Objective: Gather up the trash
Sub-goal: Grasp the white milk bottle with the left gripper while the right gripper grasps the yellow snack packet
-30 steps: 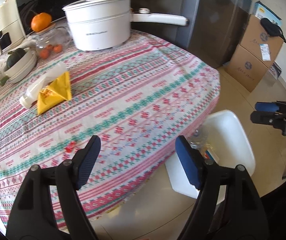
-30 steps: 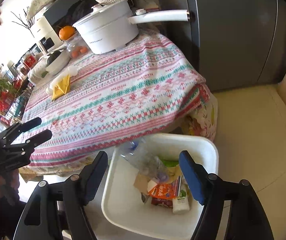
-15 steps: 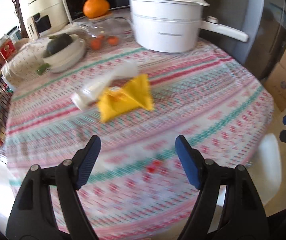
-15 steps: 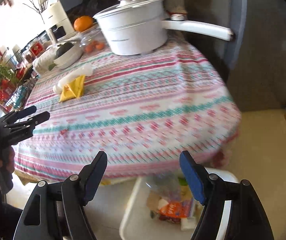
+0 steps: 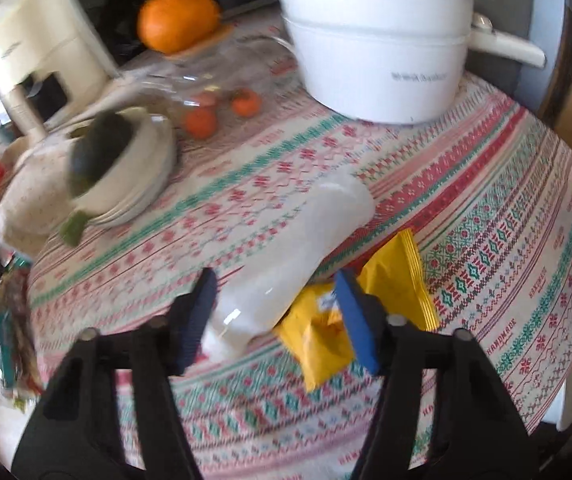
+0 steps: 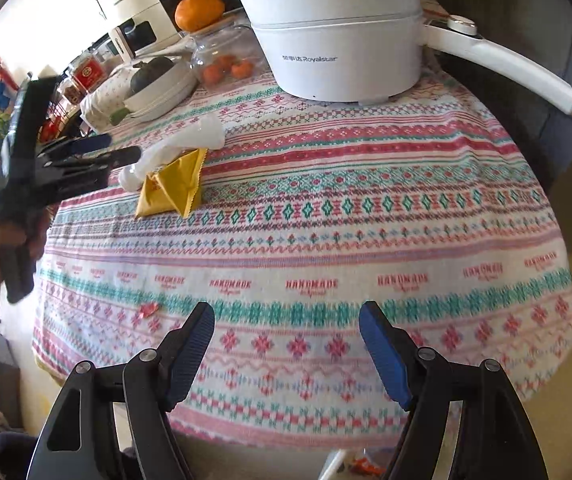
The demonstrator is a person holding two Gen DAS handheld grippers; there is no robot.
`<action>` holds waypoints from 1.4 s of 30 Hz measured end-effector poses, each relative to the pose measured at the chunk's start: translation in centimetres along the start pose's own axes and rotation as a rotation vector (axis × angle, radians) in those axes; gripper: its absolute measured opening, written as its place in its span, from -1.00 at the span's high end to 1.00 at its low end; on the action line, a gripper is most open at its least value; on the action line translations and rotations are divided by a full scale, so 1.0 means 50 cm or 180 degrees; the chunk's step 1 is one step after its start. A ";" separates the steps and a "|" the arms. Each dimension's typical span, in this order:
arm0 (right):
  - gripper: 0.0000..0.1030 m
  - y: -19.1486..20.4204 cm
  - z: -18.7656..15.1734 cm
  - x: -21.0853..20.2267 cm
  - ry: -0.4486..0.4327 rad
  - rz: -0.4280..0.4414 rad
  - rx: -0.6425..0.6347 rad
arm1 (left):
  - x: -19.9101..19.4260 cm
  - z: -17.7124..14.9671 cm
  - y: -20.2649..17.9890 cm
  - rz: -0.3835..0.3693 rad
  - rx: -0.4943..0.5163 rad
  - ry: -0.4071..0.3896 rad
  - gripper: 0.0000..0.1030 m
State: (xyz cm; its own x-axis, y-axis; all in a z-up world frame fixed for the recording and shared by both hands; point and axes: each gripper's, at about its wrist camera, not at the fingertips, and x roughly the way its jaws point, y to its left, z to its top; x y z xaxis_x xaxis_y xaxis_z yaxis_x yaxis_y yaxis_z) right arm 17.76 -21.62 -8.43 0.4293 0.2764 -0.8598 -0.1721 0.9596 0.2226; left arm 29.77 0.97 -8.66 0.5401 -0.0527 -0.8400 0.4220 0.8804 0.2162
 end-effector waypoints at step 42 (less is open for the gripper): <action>0.91 0.112 0.193 0.260 0.0006 0.1141 0.0658 | -0.156 -0.224 0.138 -0.0157 -0.1092 -0.0279 0.56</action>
State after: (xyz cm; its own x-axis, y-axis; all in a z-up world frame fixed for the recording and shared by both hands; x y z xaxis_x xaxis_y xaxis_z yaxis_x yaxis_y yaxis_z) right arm 30.96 -12.16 -13.94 0.3728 0.5952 -0.7119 -0.1287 0.7930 0.5955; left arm 20.30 12.71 -6.18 0.5917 -0.1262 -0.7962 0.1880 0.9820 -0.0159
